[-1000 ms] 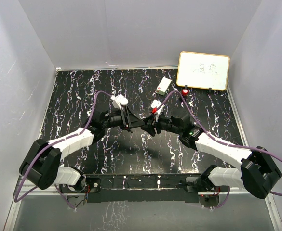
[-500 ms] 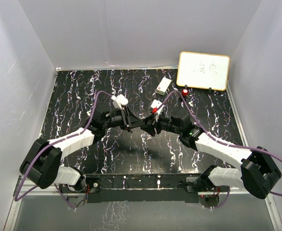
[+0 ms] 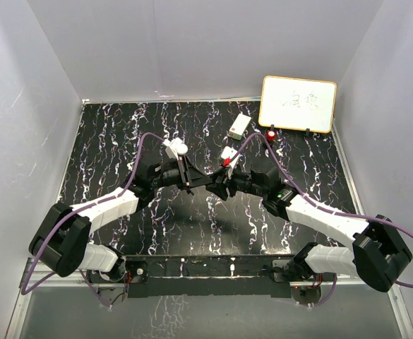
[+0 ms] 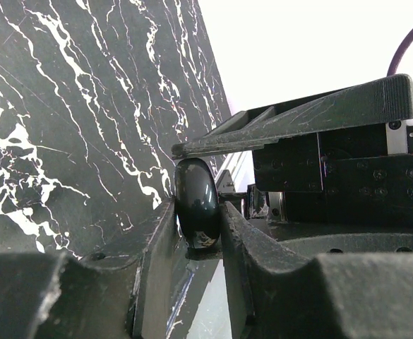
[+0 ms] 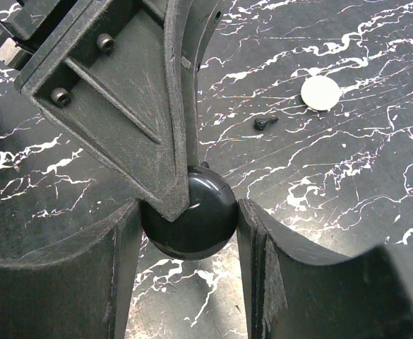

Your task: Insert the wireless bluetooth earbuds into the charging case

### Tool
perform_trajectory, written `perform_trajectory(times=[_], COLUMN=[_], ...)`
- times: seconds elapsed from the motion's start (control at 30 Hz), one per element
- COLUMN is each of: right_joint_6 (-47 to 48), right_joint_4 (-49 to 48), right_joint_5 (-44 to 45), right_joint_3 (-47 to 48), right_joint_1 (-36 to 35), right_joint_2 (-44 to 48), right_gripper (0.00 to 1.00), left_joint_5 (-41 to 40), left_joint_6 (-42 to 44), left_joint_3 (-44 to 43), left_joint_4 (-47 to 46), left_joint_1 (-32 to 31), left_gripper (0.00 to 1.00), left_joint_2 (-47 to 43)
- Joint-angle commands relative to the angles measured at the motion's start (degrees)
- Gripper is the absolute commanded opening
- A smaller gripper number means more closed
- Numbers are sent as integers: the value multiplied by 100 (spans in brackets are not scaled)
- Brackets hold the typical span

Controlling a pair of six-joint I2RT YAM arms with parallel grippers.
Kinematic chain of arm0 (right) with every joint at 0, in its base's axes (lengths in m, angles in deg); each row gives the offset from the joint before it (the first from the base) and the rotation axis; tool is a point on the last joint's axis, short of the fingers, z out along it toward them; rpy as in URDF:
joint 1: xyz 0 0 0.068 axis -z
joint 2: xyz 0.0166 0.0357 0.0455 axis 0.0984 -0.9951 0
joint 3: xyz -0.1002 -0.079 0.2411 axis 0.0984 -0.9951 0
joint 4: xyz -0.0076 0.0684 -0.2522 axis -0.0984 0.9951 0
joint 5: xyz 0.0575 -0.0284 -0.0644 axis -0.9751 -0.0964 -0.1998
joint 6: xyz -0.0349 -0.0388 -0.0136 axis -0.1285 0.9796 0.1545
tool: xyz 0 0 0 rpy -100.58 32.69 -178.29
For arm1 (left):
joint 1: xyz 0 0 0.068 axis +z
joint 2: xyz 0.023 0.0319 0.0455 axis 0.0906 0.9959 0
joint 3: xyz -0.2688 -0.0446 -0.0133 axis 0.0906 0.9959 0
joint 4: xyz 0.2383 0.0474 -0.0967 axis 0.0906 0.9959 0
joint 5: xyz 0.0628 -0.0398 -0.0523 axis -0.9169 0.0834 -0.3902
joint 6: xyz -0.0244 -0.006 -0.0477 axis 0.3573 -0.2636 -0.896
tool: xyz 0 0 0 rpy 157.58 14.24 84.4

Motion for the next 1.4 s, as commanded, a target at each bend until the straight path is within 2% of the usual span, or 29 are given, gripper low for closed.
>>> perform_trajectory(times=[0.0, 0.17, 0.27, 0.33, 0.37, 0.47, 0.63, 0.83, 0.97, 1.17, 1.37], right_joint_6=[-43, -42, -51, -75, -94, -149, 9, -296, -735, -1429, -2275], right_joint_4=[-426, -428, -441, -443, -447, -429, -51, 26, 110, 580, 863], right_joint_5=[-65, -55, -42, -19, 14, 129, 488, 927, 1714, 2626, 2921], right_joint_3=[163, 170, 171, 182, 182, 204, 143, -214, -303, 134, 604], right_joint_1=[0, 0, -4, -5, 0, -3, -5, -5, 12, 57, 128], right_joint_2=[111, 86, 79, 66, 59, 64, 323, 1058, 1437, 1160, 597], right_gripper=[10, 10, 10, 15, 22, 62, 76, 81, 86, 86, 86], left_joint_5=[42, 50, 67, 68, 49, -100, -293, -187, 28, 436, 697], left_joint_6=[27, 16, 21, 5, 15, 44, 233, 295, 139, -253, -517], left_joint_3=[-103, -106, -111, -119, -122, -129, -350, -606, -541, -351, -254], left_joint_4=[-161, -180, -190, -186, -151, 7, 473, 655, 422, -230, -740], left_joint_1=[-38, -60, -67, -84, -76, -76, -58, 109, 351, 617, 697], left_gripper=[25, 18, 0, 0, 0, 0, 0, 0, 0, 0, 0], left_joint_2=[-26, -13, -9, -8, -19, -77, -214, -187, -171, -98, 5])
